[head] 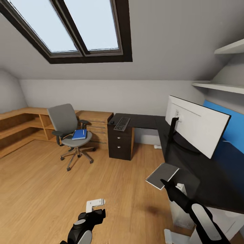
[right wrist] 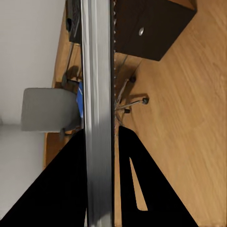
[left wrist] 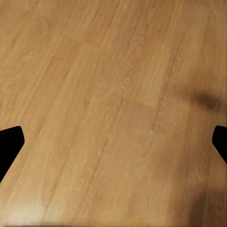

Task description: In the bedroom, organize the workspace by keeping the computer under the desk, ensuring the monitor is on the desk, placing the keyboard on the desk next to the monitor, placing the mouse on the desk next to the keyboard, moving the folder from the swivel chair onto the desk next to the mouse, stacking the notebook on top of the folder with the pen on top of the notebook, and positioning the swivel chair next to the desk.

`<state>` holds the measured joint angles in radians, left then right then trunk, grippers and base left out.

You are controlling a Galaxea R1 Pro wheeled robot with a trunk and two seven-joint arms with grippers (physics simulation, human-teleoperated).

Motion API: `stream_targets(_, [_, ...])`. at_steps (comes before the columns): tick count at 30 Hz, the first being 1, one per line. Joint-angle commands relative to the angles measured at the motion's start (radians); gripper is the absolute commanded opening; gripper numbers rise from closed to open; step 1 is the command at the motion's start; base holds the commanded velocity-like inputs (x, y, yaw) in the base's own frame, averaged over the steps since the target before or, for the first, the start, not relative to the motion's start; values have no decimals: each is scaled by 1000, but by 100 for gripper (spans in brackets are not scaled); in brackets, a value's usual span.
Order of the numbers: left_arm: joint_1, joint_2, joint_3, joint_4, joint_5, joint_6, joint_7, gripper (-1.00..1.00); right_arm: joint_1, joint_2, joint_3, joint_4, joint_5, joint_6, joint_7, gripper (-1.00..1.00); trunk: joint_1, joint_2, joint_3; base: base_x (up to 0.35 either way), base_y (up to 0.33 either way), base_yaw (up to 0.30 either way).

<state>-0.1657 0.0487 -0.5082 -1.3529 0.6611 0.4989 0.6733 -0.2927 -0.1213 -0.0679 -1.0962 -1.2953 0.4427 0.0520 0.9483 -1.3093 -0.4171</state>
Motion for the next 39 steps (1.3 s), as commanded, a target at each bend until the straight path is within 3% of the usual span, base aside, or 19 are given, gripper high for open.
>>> stream_targets(1, [-1,1,-3,-1,8,1,9,100,0,0,-2,0,-3,6,2,-100,0,-1,-1,0,0,278])
stream_targets(12, [-1,2,-1,-1,8,0,10,100,0,0,4,-1,0,4,2,-100,0,-1,-1,108,93,242])
stream_targets(32, [-1,2,0,0,8,0,11,100,0,-1,0,3,-7,5,16,-100,0,-1,-1,226,246,13])
stream_targets(39, [-1,2,-1,0,9,1,12,100,0,-1,-2,2,-9,4,36,-100,0,-1,-1,20,22,0])
